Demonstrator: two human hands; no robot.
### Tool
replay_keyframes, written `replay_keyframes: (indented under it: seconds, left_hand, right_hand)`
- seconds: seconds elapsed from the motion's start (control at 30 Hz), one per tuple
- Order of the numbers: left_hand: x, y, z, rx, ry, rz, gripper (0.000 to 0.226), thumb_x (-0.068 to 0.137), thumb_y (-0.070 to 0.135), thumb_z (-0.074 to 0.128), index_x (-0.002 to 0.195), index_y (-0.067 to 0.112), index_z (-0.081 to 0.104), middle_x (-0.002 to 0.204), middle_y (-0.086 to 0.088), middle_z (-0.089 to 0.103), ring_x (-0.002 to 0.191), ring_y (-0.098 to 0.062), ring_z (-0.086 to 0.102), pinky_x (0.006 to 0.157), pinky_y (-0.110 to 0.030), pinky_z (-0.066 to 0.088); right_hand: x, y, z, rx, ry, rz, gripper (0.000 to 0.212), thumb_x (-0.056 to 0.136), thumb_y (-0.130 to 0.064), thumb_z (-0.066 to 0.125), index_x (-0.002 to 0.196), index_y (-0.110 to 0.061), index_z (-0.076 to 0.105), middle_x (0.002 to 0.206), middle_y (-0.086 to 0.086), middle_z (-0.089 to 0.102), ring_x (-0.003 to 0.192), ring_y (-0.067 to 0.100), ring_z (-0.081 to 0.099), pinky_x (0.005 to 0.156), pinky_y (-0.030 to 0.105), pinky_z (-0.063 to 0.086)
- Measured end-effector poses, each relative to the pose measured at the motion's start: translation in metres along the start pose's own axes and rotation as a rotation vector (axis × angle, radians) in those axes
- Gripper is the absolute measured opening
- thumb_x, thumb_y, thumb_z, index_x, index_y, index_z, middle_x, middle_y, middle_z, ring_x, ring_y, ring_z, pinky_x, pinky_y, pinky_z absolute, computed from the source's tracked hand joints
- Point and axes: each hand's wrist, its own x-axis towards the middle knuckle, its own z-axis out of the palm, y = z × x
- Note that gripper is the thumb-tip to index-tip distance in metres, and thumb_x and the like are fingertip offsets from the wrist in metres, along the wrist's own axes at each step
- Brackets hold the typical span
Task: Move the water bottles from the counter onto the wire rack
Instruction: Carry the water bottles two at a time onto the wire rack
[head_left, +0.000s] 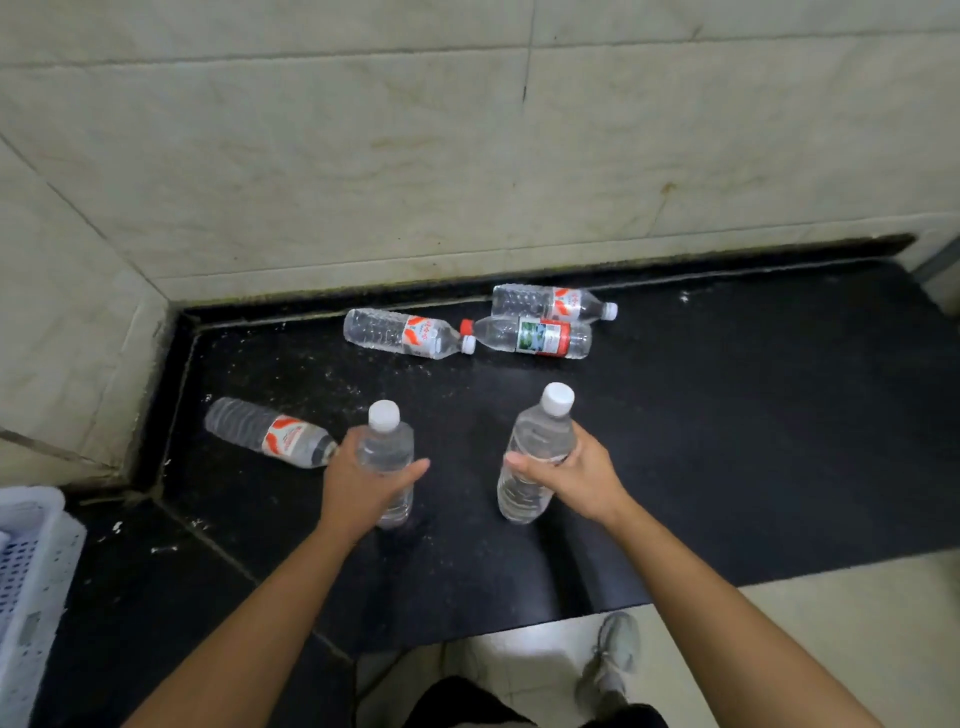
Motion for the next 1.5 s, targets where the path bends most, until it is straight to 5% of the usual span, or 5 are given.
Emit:
replay_keyframes:
  seconds: [0.43, 0.83, 1.17, 1.33, 1.5]
  left_hand:
    - [-0.116, 0.253, 0.2, -0.206, -0.357, 0.482, 0.049, 0.066, 0.045, 0.091, 0.102, 0.025, 0.064, 0.095, 0.007, 0.072, 0.086, -0.005, 0.069, 0.075, -0.022, 0.05]
    - [-0.342, 0.378, 0.453, -0.201, -0.621, 0.654, 0.045, 0.067, 0.034, 0.092, 0.099, 0.022, 0.061, 0.094, 0.004, 0.07, 0.08, -0.002, 0.068, 0.073, -0.023, 0.052]
    - [-0.391, 0.469, 0.58, -0.264, -0.642, 0.745, 0.064, 0.062, 0.064, 0.082, 0.105, 0.021, 0.062, 0.095, 0.01, 0.07, 0.076, 0.013, 0.063, 0.064, -0.003, 0.044]
    - [-0.368, 0.517, 0.662, -0.372, -0.615, 0.709, 0.042, 0.08, 0.049, 0.078, 0.105, 0.019, 0.065, 0.082, 0.023, 0.073, 0.076, 0.008, 0.067, 0.068, -0.011, 0.048]
    - [-0.33, 0.581, 0.751, -0.454, -0.559, 0.706, 0.058, 0.067, 0.07, 0.068, 0.106, 0.028, 0.062, 0.099, 0.007, 0.072, 0.088, -0.003, 0.069, 0.076, -0.019, 0.052]
  right_hand:
    - [-0.138, 0.003, -0.262, 0.167, 0.78, -0.093, 0.046, 0.069, -0.042, 0.089, 0.106, -0.027, 0.066, 0.098, -0.013, 0.073, 0.09, 0.001, 0.069, 0.074, 0.018, 0.049]
    - [-0.324, 0.15, -0.525, 0.056, 1.196, 0.096, 0.073, 0.048, -0.084, 0.067, 0.099, -0.032, 0.065, 0.096, -0.012, 0.072, 0.095, 0.017, 0.068, 0.081, 0.033, 0.052]
    - [-0.32, 0.172, -0.675, 0.054, 1.226, -0.018, 0.068, 0.062, -0.087, 0.049, 0.097, -0.031, 0.062, 0.098, -0.008, 0.071, 0.096, 0.019, 0.068, 0.084, 0.037, 0.052]
    - [-0.268, 0.182, -0.76, 0.029, 1.212, -0.029, 0.066, 0.066, -0.087, 0.051, 0.093, -0.029, 0.066, 0.09, -0.012, 0.073, 0.088, 0.01, 0.068, 0.084, 0.038, 0.055]
    - [-0.195, 0.178, -0.866, -0.004, 1.232, -0.063, 0.066, 0.065, -0.09, 0.049, 0.088, -0.03, 0.064, 0.085, -0.015, 0.071, 0.086, 0.006, 0.067, 0.078, 0.032, 0.051]
